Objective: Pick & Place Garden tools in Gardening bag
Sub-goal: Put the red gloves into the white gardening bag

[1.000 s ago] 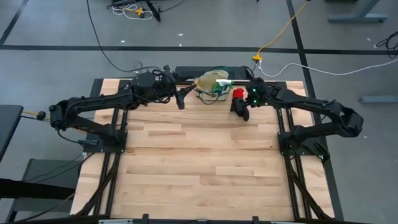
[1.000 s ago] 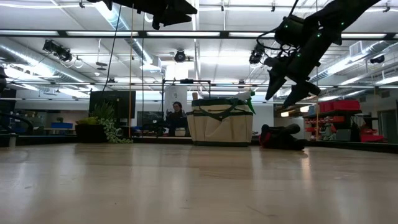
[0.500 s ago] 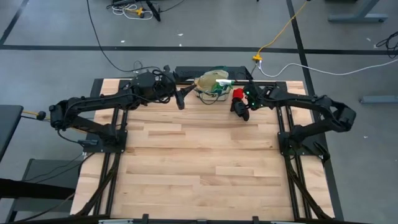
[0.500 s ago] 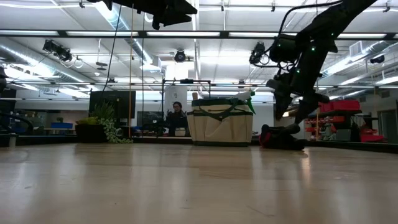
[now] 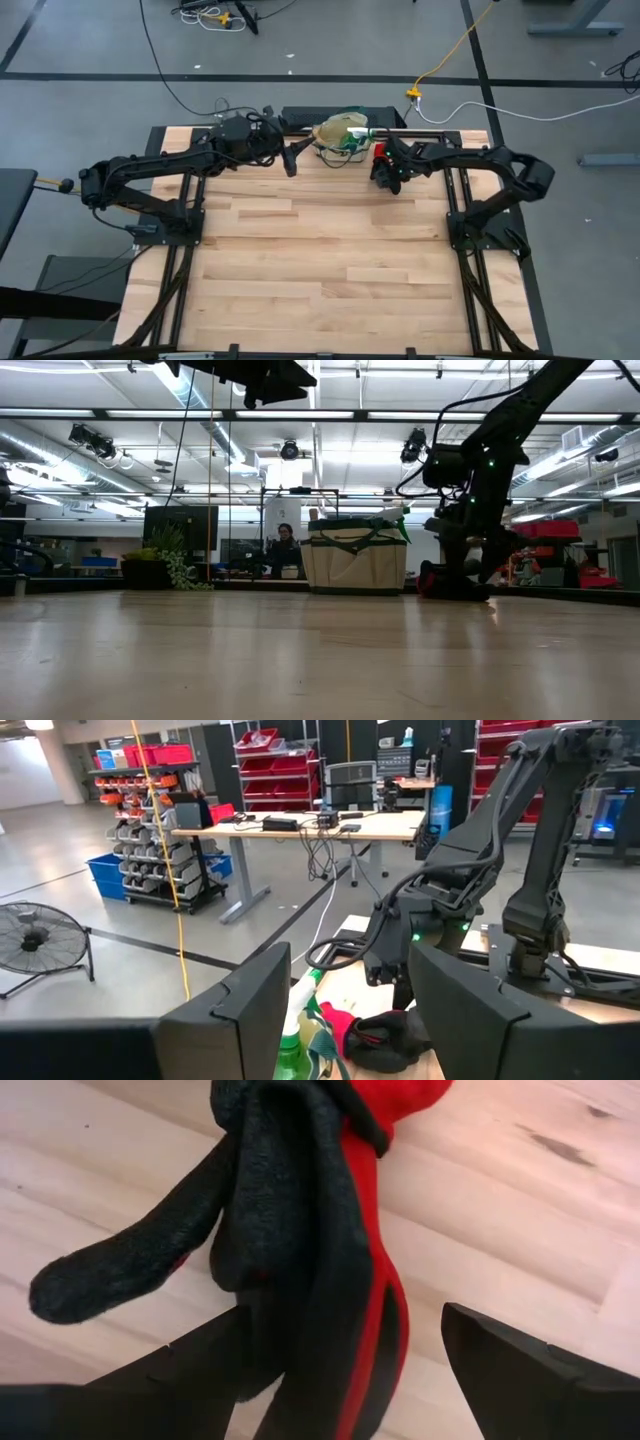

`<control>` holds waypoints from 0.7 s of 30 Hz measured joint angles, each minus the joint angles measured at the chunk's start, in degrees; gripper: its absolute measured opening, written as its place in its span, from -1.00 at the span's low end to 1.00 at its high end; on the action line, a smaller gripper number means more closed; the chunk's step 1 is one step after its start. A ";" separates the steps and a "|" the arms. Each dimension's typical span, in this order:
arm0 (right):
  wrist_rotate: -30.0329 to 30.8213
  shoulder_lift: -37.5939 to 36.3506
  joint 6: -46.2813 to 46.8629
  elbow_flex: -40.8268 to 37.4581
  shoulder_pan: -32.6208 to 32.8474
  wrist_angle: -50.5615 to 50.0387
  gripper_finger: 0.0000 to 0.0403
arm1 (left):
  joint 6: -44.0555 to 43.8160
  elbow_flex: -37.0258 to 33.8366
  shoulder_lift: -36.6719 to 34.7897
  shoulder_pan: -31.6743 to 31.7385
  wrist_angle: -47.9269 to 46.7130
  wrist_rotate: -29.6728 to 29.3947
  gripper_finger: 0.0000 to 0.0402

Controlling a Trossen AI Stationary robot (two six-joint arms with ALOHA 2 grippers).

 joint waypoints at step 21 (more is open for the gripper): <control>-1.55 3.87 -0.59 0.02 0.00 4.33 0.51 | 0.02 0.00 0.02 0.00 -1.48 -0.50 0.05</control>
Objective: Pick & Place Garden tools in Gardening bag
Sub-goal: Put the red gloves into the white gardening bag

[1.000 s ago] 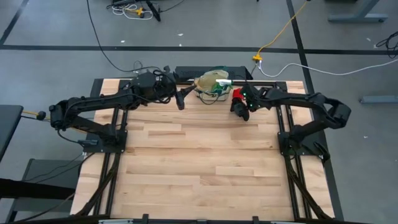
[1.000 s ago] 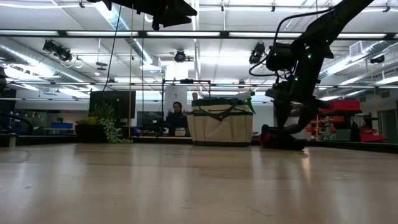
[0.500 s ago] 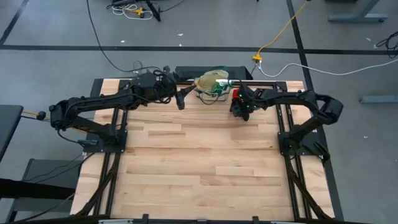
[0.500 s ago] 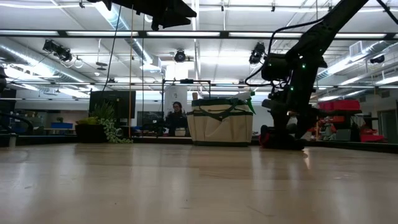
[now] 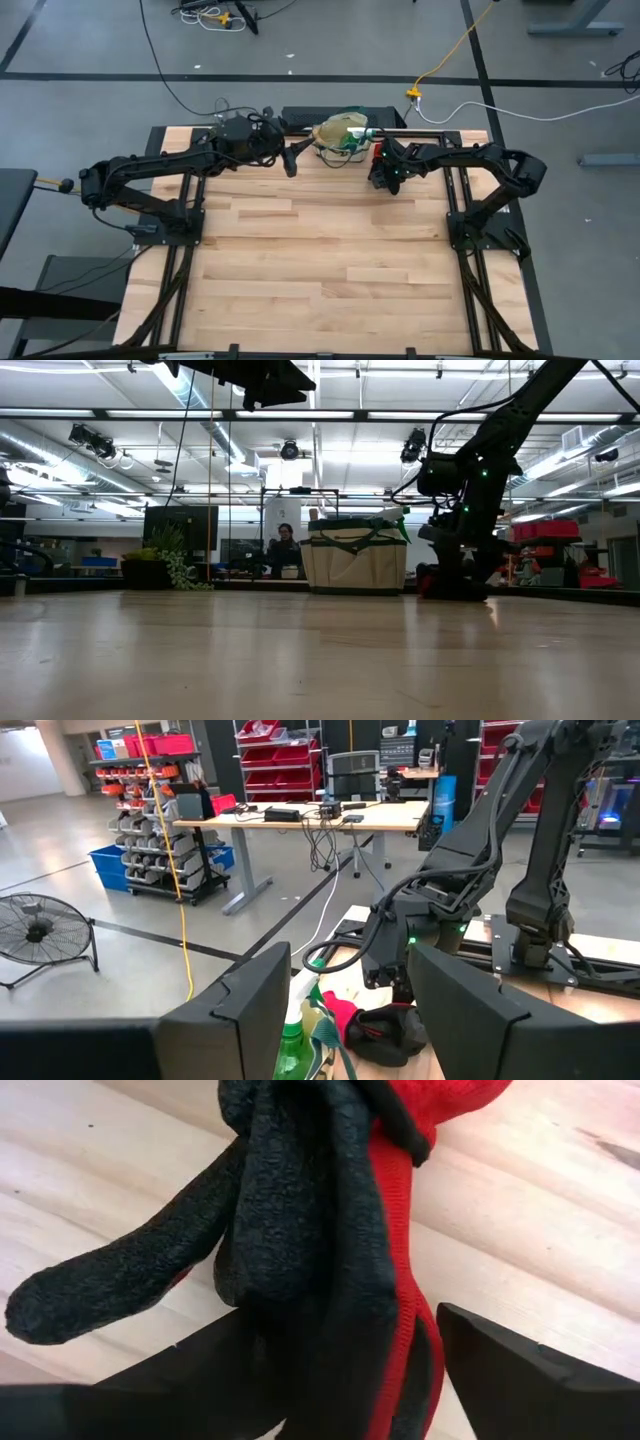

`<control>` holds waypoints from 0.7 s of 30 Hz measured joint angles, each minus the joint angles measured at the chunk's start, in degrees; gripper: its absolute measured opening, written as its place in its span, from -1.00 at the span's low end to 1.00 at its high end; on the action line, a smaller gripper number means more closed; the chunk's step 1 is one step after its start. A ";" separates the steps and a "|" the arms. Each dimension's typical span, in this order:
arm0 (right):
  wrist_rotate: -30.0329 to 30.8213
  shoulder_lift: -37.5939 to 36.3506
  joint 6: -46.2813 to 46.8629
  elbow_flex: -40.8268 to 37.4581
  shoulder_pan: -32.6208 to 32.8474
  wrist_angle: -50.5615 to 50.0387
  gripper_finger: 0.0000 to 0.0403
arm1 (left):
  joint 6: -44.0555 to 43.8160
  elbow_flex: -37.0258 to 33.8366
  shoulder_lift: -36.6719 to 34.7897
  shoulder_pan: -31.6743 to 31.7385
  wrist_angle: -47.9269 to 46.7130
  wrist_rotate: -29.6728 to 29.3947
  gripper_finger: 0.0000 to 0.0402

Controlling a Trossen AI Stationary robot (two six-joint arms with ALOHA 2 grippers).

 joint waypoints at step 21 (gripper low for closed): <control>-0.02 0.00 0.61 -0.02 0.02 0.00 -0.30 | 0.00 0.00 0.00 0.02 -0.04 0.00 0.05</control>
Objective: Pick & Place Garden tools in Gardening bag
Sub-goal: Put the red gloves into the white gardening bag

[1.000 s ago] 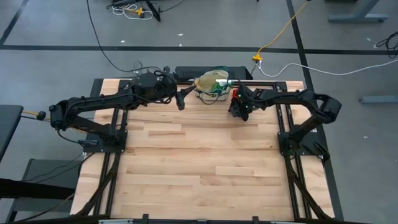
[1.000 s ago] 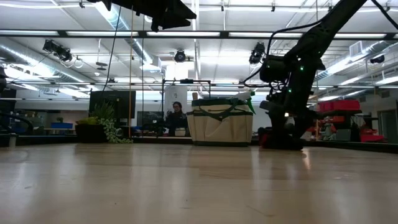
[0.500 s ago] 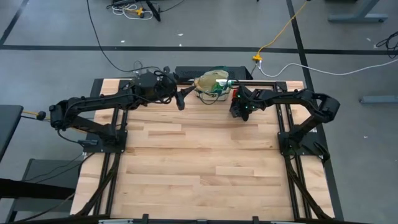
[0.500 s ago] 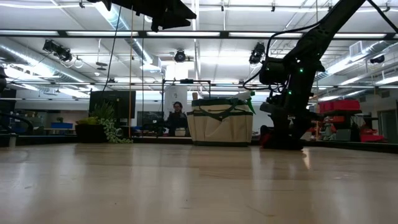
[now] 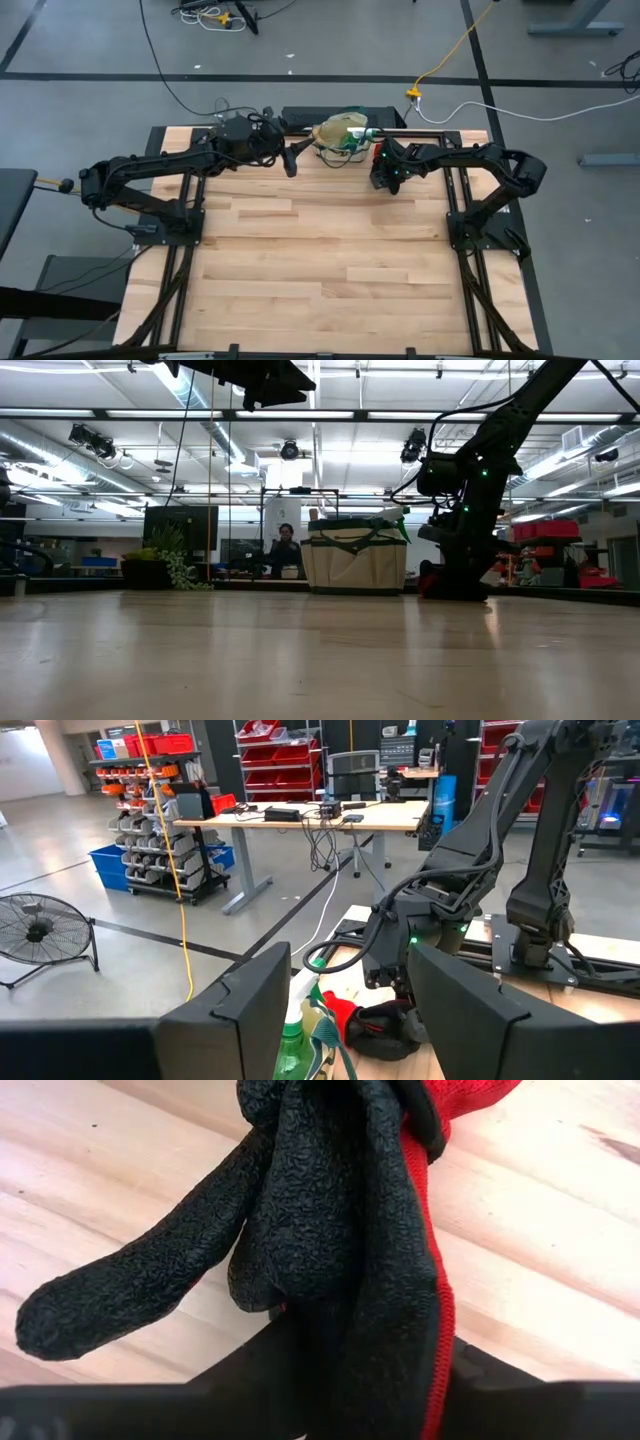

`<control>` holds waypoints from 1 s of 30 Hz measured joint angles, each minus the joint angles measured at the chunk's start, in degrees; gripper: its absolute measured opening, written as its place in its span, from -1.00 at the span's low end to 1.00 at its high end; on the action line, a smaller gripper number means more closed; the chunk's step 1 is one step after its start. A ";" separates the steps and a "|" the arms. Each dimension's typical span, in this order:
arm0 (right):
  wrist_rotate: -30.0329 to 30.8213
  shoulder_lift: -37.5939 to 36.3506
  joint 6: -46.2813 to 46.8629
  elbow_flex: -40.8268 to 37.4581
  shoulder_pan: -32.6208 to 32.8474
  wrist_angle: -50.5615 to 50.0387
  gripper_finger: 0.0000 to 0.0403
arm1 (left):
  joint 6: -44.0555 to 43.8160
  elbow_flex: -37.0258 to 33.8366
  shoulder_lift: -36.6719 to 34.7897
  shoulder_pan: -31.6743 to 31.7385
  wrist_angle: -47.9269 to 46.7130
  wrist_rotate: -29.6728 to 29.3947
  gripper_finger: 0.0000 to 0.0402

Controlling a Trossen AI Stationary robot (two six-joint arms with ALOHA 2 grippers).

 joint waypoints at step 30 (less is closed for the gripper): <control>-2.48 -0.95 0.02 -0.02 -0.02 -1.44 -0.91 | -0.04 0.00 0.00 0.00 0.00 0.00 0.05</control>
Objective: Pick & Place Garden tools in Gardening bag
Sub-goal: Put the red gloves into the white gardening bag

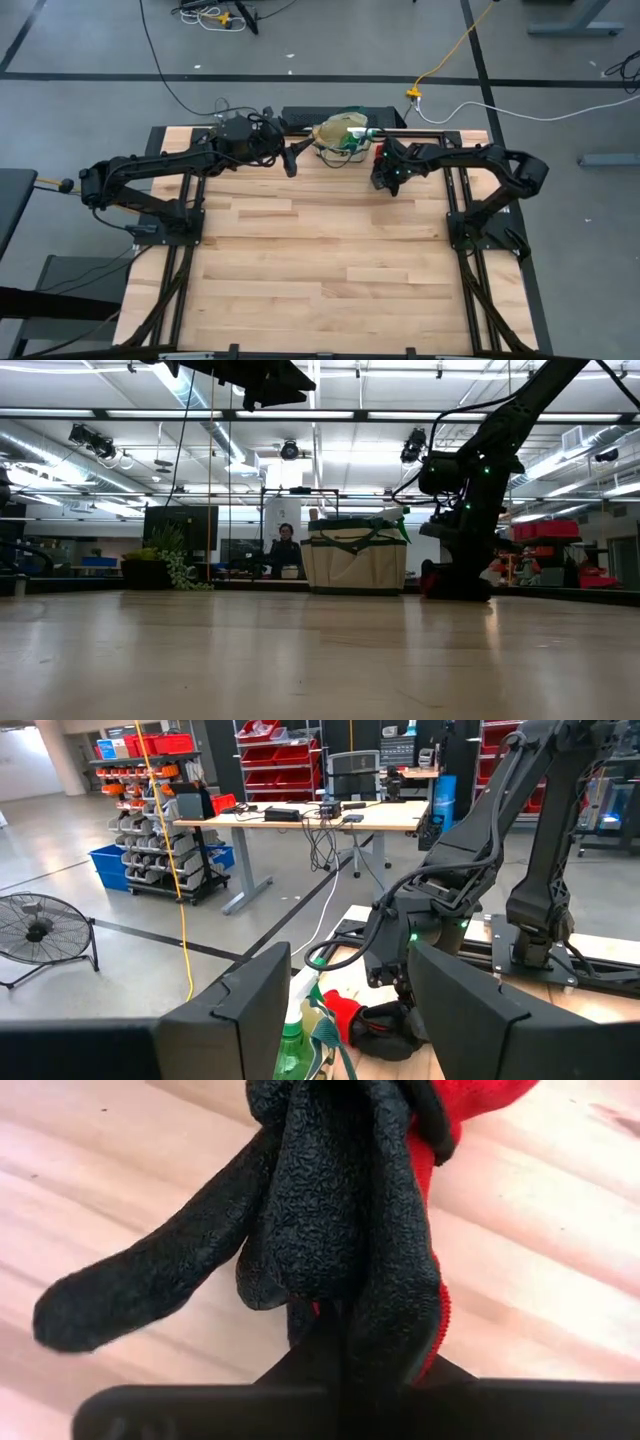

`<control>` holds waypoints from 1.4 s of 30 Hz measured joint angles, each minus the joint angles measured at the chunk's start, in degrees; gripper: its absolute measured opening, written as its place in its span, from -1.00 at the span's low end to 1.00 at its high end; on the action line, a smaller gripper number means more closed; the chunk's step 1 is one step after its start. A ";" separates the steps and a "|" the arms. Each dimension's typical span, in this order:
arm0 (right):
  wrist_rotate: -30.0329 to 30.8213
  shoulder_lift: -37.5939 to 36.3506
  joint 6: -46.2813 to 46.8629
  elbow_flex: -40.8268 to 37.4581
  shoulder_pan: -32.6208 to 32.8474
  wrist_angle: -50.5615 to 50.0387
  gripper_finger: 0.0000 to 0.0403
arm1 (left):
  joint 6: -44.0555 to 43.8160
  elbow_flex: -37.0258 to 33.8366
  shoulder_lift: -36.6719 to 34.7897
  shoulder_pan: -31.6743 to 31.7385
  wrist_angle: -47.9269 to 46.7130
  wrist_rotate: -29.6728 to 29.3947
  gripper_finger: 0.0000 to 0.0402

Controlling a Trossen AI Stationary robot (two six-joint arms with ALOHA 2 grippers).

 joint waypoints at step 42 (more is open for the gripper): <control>-2.46 -31.26 3.04 -0.04 0.04 -12.13 -0.96 | 0.00 0.00 0.00 -0.04 0.09 0.02 0.05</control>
